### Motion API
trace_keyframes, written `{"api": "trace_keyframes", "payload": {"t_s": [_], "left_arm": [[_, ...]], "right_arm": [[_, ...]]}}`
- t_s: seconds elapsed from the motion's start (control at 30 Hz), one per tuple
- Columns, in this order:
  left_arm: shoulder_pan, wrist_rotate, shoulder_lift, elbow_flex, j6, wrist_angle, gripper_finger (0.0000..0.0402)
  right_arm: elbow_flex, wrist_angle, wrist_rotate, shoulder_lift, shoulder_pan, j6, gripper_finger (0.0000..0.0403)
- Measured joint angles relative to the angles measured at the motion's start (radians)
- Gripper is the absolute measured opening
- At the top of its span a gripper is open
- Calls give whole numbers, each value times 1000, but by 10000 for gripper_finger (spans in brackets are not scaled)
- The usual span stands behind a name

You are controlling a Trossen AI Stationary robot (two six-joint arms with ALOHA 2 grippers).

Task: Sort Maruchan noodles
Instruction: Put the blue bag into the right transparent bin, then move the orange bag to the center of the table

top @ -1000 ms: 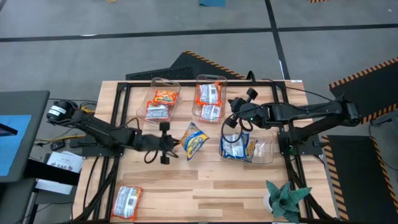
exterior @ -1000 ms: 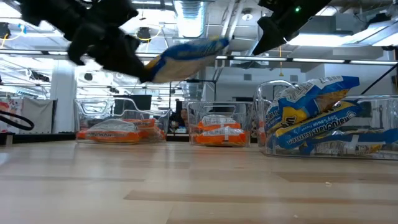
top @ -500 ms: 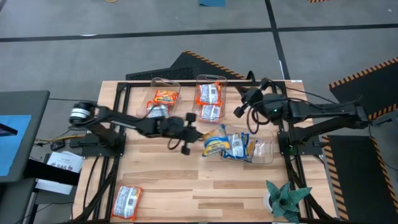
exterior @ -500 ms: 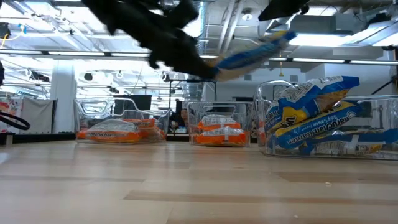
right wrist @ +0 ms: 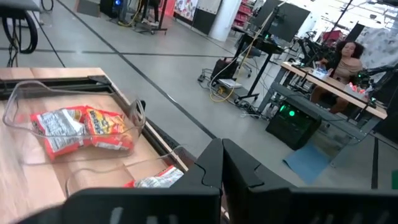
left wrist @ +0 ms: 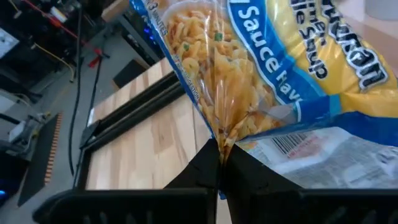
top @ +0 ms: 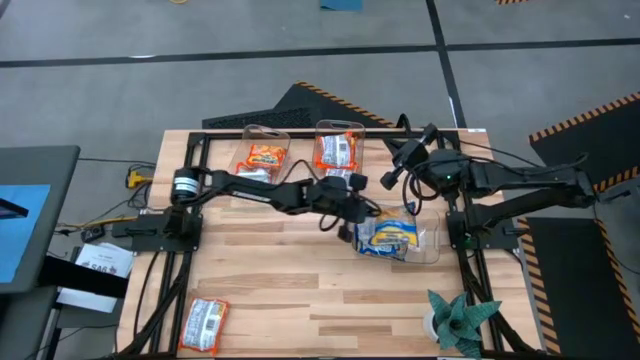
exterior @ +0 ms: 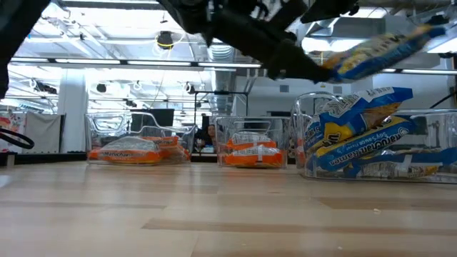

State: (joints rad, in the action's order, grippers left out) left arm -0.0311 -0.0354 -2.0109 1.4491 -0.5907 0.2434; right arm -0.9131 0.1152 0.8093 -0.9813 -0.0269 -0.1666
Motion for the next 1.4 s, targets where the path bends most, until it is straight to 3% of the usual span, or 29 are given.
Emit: {"api": "trace_keyframes", "payload": {"t_s": [0.17, 0.3, 0.43, 0.57, 0.7, 0.77, 0.87, 1.1, 1.27, 1.4], "left_arm": [[-3, 2, -72, 108, -5, -15, 27], [-6, -3, -87, 139, -18, -42, 80], [-5, -80, -52, 141, -44, -125, 138], [-6, -129, 38, 143, 1, -352, 180], [-29, -18, 138, 100, 176, -586, 193], [-41, 74, 207, 26, 255, -608, 191], [-43, 158, 330, -152, 332, -497, 183], [64, 130, 677, -680, 441, -74, 167], [187, 166, 885, -868, 586, -127, 158], [343, 195, 962, -896, 774, -293, 99]], "right_arm": [[0, 19, 0, 0, 0, 0, 22], [0, 23, 0, 0, 0, 0, 22], [0, 32, 0, 0, 0, 0, 22], [0, 59, 0, 0, 0, 1, 22], [0, 117, 0, 0, 0, 22, 22], [0, 155, -1, -1, 0, 53, 22], [1, 209, -12, -9, 0, 103, 22], [1, 250, -110, -71, 0, 167, 22], [1, 239, -130, -159, 0, 169, 22], [1, 209, -130, -237, 0, 165, 22]]}}
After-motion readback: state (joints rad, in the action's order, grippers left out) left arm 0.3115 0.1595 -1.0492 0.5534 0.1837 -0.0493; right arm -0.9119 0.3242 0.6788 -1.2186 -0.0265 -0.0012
